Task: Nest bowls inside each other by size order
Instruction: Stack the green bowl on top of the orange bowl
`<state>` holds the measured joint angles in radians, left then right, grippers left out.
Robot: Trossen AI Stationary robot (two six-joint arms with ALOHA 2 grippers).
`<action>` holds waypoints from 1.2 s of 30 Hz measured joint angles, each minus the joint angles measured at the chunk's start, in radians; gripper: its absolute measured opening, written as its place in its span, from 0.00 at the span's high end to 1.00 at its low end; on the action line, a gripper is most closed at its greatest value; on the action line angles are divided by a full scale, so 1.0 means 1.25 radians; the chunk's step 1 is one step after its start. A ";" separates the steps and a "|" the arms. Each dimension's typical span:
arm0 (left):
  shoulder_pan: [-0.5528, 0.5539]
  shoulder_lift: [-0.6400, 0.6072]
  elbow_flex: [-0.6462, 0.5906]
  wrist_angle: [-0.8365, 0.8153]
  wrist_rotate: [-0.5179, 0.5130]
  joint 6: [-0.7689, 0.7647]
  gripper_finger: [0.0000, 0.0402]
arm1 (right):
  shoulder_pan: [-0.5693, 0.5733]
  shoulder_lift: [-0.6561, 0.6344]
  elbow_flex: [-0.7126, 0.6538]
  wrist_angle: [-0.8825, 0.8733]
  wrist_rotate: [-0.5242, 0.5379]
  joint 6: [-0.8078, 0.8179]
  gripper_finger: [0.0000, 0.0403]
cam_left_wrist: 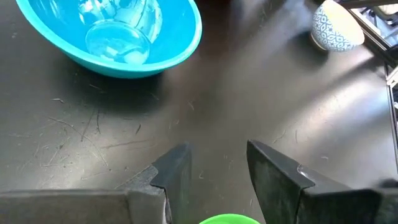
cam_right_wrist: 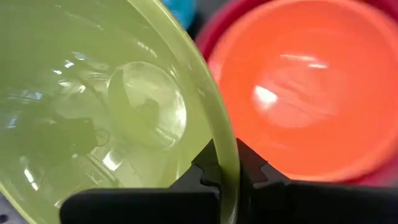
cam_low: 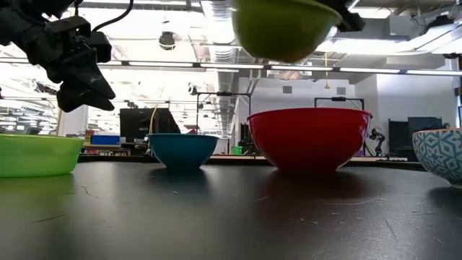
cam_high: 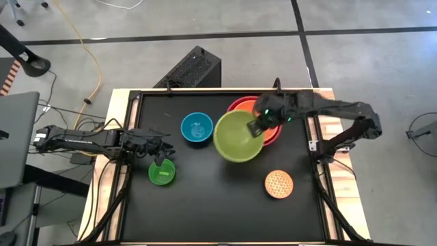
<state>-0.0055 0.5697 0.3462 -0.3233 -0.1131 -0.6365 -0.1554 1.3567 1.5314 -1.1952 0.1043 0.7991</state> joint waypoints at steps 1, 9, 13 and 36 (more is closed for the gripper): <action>0.000 0.000 0.000 0.000 -0.002 0.000 0.64 | -0.031 -0.003 -0.001 -0.023 0.000 -0.016 0.95; 0.000 0.000 0.000 0.000 -0.003 -0.008 0.64 | -0.250 -0.009 -0.156 0.052 -0.085 -0.129 0.95; 0.000 0.000 0.000 0.000 -0.003 -0.012 0.64 | -0.325 -0.007 -0.243 0.112 -0.119 -0.160 0.95; 0.000 0.000 0.000 -0.001 -0.005 -0.027 0.64 | -0.400 0.000 -0.384 0.238 -0.091 -0.140 0.86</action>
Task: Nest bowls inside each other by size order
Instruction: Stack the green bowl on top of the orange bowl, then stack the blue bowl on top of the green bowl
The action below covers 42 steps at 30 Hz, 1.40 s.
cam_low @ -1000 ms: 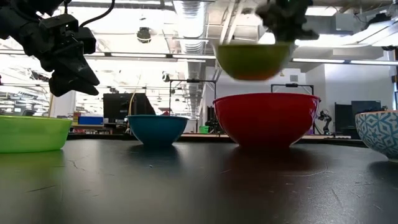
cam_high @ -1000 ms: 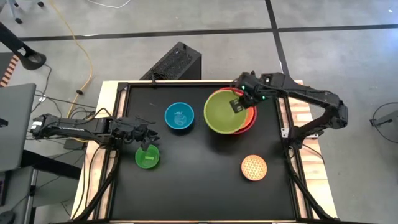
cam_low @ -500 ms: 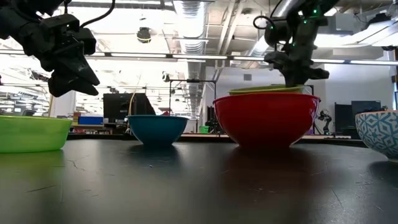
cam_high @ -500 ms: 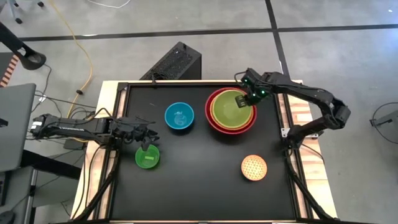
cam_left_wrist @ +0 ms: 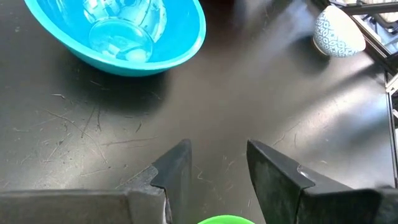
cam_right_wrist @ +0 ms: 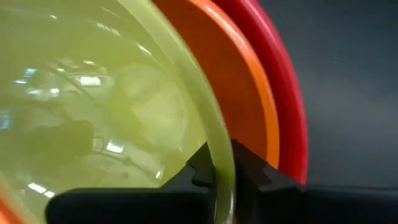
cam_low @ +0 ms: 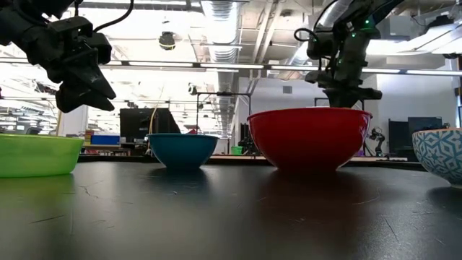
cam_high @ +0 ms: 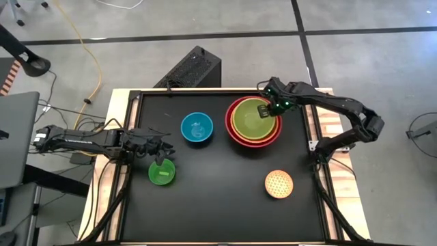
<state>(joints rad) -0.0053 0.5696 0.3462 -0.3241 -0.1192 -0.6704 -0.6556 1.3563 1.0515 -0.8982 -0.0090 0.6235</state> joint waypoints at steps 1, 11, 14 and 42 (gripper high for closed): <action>0.000 0.000 0.000 0.000 0.000 0.000 0.64 | 0.000 0.000 0.000 -0.001 0.008 0.005 0.85; 0.000 0.000 0.000 0.000 0.002 0.001 0.64 | 0.000 0.000 0.002 -0.005 0.010 0.006 0.73; 0.000 0.000 0.000 0.000 0.005 0.003 0.64 | 0.000 -0.001 0.022 -0.028 0.009 0.003 0.72; 0.000 0.000 0.000 0.000 0.007 0.026 0.64 | 0.168 0.009 0.178 -0.031 0.110 -0.002 0.96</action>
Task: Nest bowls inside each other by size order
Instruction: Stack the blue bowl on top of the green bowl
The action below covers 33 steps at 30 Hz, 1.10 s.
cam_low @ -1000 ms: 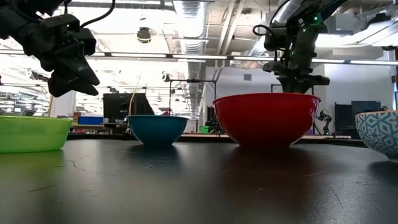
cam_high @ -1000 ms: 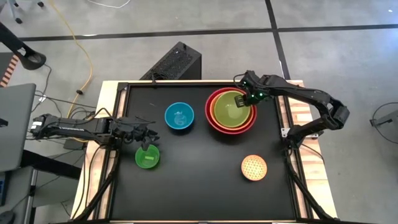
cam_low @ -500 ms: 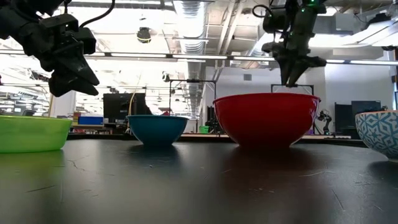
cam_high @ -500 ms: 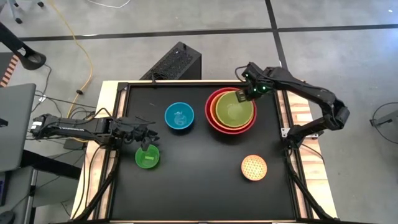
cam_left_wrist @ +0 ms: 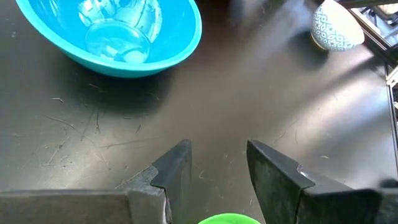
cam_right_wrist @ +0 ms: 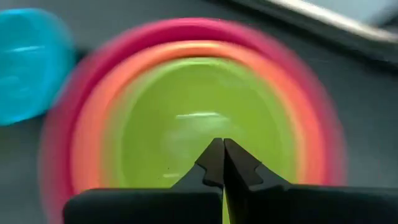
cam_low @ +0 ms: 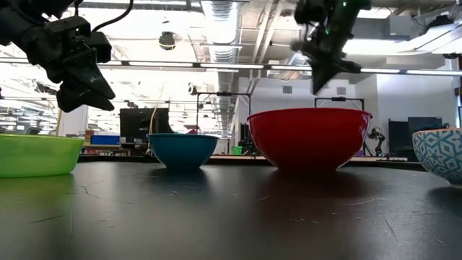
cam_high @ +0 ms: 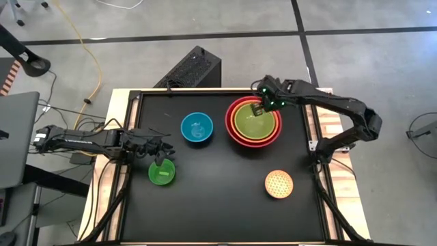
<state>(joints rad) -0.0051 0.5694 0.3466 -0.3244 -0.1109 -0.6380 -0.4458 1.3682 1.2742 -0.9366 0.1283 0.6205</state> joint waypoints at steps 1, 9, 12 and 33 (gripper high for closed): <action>0.000 0.000 0.000 0.000 0.003 -0.002 0.64 | 0.030 0.000 0.000 0.028 -0.011 0.002 0.96; 0.000 0.000 0.000 -0.026 0.042 0.008 0.64 | 0.290 0.000 0.000 0.215 -0.023 0.053 0.96; 0.000 0.000 0.000 -0.027 0.042 0.030 0.64 | 0.368 0.000 0.000 0.233 -0.022 0.105 0.95; 0.365 0.276 0.153 0.081 0.079 0.191 0.64 | 0.660 0.000 0.000 0.095 0.046 0.537 0.94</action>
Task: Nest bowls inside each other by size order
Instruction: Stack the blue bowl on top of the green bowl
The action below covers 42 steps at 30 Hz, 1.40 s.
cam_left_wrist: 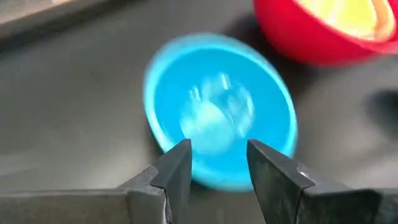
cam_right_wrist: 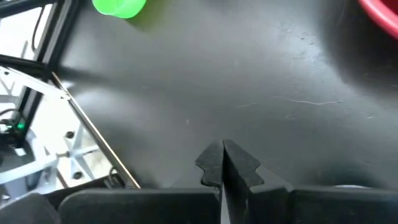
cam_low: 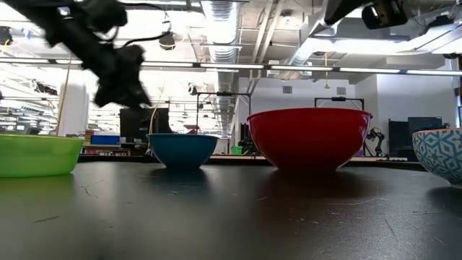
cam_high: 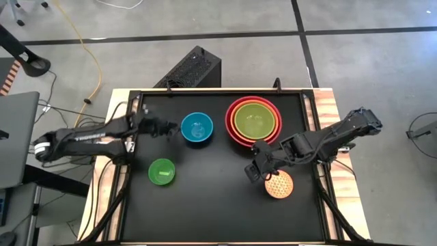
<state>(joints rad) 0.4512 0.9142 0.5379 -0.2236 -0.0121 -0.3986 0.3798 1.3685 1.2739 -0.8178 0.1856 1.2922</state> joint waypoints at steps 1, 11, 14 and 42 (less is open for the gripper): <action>0.028 0.035 0.041 -0.019 0.005 0.032 0.64 | 0.000 0.000 0.000 0.006 0.000 0.002 0.94; 0.180 0.447 0.383 -0.285 0.125 0.229 0.60 | 0.005 0.000 0.000 0.039 0.000 -0.010 0.94; 0.180 0.526 0.453 -0.333 0.131 0.261 0.56 | 0.005 0.000 0.000 0.038 0.000 -0.028 0.94; 0.121 0.623 0.505 -0.367 0.117 0.331 0.97 | -0.013 0.000 0.000 -0.006 0.000 -0.098 0.94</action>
<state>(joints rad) 0.6020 1.6930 1.1687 -0.6820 0.1341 0.0150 0.3636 1.3686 1.2736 -0.8251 0.1856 1.1698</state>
